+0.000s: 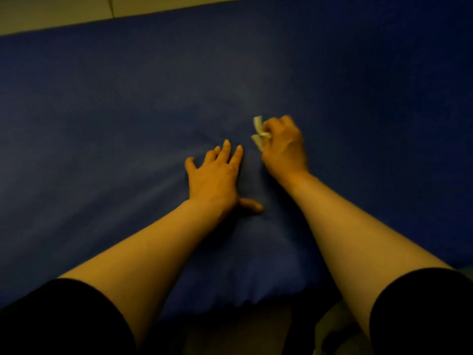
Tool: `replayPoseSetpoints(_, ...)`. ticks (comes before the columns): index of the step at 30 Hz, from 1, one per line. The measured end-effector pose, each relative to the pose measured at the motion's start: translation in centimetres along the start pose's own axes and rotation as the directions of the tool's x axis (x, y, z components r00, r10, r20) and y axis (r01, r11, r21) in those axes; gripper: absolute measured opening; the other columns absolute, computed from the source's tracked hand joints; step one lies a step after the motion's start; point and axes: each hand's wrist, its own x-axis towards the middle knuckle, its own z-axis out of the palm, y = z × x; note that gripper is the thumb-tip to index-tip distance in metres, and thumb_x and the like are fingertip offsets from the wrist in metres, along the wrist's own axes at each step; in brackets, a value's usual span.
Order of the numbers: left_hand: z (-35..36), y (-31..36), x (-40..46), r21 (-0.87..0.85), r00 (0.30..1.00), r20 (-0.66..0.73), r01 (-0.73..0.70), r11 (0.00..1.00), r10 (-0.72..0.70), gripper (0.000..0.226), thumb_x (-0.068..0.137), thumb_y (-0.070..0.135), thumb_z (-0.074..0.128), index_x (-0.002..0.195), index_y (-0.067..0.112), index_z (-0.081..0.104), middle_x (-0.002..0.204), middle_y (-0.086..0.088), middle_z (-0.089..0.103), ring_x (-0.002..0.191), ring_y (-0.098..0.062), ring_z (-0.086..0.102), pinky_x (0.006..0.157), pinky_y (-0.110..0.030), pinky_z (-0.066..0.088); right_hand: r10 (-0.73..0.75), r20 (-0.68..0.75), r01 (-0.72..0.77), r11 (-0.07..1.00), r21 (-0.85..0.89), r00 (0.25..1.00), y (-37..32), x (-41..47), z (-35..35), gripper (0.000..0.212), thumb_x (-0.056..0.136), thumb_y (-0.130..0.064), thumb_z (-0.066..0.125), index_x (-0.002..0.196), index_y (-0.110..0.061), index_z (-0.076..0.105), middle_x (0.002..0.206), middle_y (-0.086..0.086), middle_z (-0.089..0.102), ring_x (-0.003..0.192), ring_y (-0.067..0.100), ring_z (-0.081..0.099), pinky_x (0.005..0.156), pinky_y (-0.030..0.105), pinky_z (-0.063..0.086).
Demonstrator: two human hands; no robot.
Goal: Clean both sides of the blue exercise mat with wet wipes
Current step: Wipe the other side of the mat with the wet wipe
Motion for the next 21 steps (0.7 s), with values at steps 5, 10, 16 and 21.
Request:
replayPoseSetpoints(5,-0.4,-2.8,2.4,-0.157,0.938,-0.341,-0.114,0.981,0.055,0.063,0.090,0.051,0.056,0.139,0.013,0.046,0.146,-0.009,0.041,0.131,-0.029,0.039,0.106,-0.040,0.028,0.306,-0.188,-0.317,0.948,-0.030,0.933,1.7,2.9,-0.9,0.018,0.089,-0.014,0.060,0.090,0.004,0.062,0.102,0.024,0.056,0.085,0.039,0.057,0.067,0.033,0.035)
replayPoseSetpoints(10,-0.7,-4.6,5.8,-0.197,0.965,-0.256,-0.110,0.974,0.057,0.065,0.099,0.035,0.049,0.153,0.012,0.020,0.162,-0.008,0.004,0.149,-0.023,0.001,0.119,-0.042,0.004,-0.007,0.026,0.007,1.000,0.004,1.000,-2.5,1.4,2.5,0.007,0.077,-0.003,0.066,0.077,0.001,0.060,0.083,0.023,0.057,0.067,0.041,0.055,0.055,0.038,0.036)
replayPoseSetpoints(16,-0.5,-4.6,7.4,-0.179,0.984,-0.179,-0.042,0.983,0.009,0.069,0.101,0.038,0.041,0.155,0.018,0.002,0.162,-0.007,-0.008,0.149,-0.024,-0.009,0.118,-0.049,-0.004,0.268,-0.144,-0.272,0.962,-0.009,0.953,1.1,5.9,-0.3,0.022,0.087,-0.015,0.064,0.097,0.004,0.062,0.106,0.024,0.056,0.092,0.038,0.056,0.071,0.031,0.032)
replayPoseSetpoints(21,-0.4,-4.5,7.4,-0.207,0.979,-0.206,-0.032,0.978,-0.012,0.069,0.101,0.037,0.044,0.155,0.020,0.005,0.162,-0.006,-0.007,0.149,-0.022,-0.008,0.118,-0.048,-0.004,0.187,-0.106,-0.194,0.979,-0.063,0.977,-1.1,5.6,1.6,0.014,0.087,-0.008,0.056,0.093,0.004,0.061,0.103,0.024,0.056,0.086,0.042,0.054,0.068,0.038,0.033)
